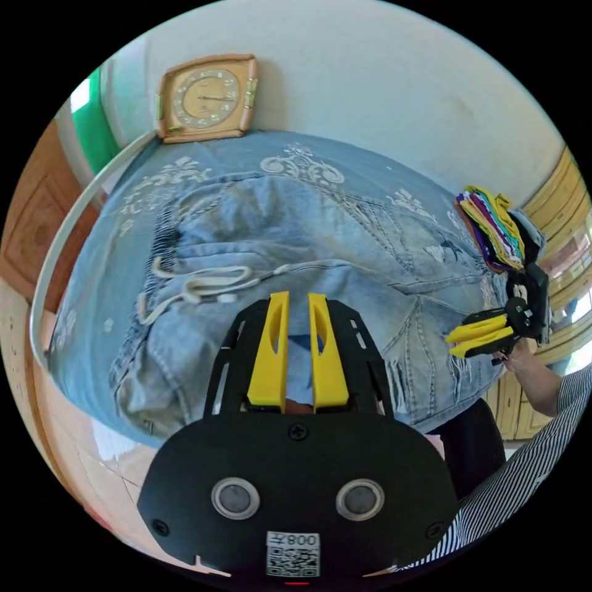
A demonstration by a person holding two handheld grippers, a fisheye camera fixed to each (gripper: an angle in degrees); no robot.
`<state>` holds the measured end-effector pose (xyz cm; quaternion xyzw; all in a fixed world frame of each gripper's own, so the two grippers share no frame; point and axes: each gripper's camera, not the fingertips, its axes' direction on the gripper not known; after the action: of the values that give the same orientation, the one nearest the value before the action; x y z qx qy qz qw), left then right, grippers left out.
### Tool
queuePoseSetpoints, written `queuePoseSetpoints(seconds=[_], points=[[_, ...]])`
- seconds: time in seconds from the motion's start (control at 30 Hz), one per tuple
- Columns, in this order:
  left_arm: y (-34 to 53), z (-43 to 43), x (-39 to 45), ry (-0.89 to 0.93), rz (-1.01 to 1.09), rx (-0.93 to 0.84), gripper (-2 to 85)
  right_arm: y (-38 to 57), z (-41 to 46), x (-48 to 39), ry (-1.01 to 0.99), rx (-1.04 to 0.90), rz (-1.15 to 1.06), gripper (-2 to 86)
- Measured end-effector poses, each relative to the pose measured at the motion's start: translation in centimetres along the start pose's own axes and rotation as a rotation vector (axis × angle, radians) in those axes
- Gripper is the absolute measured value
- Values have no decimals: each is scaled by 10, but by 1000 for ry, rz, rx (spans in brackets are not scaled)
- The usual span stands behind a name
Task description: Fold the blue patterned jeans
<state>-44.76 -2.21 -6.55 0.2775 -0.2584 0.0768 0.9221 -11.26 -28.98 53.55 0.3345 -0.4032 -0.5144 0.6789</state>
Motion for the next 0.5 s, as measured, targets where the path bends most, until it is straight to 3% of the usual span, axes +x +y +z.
queuePoseSetpoints(seconds=[0.17,0.27,0.4,0.5], points=[[67,-37,-106,-153,-482,78,87,-6,82,-72,30,-81,-246,83],[103,-28,-156,-7,-729,66,92,-3,132,-100,100,-140,-347,89],[123,-1,-180,185,-817,21,71,7,189,-97,246,-198,-340,83],[126,-5,-188,229,-803,44,42,16,213,-85,300,-195,-337,58]])
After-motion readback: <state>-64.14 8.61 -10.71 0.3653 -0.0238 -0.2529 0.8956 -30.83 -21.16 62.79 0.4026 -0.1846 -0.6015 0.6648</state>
